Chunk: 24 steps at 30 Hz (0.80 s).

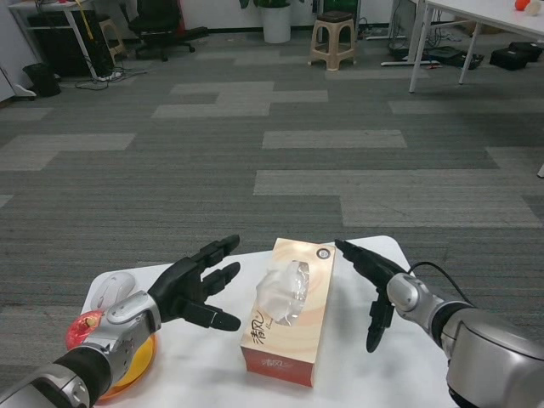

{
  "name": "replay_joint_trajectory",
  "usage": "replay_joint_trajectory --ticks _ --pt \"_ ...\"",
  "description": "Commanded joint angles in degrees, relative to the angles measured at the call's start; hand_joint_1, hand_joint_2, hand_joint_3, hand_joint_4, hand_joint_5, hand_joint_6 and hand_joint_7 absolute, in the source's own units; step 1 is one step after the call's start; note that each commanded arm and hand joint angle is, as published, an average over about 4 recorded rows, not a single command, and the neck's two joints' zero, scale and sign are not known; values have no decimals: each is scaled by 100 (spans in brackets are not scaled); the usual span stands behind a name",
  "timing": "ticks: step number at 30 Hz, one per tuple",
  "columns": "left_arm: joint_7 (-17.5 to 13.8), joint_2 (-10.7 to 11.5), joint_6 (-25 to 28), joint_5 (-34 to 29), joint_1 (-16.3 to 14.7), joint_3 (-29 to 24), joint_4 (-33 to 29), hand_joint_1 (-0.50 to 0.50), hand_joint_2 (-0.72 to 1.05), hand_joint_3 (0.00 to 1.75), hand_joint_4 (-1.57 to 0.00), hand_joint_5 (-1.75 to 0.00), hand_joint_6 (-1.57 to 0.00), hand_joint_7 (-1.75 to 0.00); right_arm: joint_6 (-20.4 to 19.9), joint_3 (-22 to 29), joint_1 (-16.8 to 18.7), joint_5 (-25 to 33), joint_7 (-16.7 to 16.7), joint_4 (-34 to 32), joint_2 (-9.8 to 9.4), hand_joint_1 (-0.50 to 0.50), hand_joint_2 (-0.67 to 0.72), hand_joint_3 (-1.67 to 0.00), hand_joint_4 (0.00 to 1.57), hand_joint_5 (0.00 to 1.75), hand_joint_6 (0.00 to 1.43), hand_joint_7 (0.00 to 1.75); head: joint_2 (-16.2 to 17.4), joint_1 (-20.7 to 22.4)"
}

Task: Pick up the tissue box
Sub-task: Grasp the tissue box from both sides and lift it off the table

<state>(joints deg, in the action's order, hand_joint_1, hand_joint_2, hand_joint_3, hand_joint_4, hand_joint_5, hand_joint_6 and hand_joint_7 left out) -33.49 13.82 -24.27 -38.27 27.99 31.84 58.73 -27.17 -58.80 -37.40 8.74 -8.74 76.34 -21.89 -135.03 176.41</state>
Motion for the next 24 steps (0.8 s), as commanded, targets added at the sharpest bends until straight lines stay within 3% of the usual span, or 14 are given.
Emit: replay_joint_trajectory --ticks 1,24 --pt "20 33 -25 -23 66 29 6 50 69 4 -7 0 0 0 65 -448 -211 -3 -86 -68 66 -46 34 -16 0 0 0 0 -9 1" --pt "18 41 -14 -40 84 115 33 50 69 9 -7 0 0 0 98 -1540 -389 38 -79 -659 194 -46 34 -16 0 0 0 0 -125 -27"
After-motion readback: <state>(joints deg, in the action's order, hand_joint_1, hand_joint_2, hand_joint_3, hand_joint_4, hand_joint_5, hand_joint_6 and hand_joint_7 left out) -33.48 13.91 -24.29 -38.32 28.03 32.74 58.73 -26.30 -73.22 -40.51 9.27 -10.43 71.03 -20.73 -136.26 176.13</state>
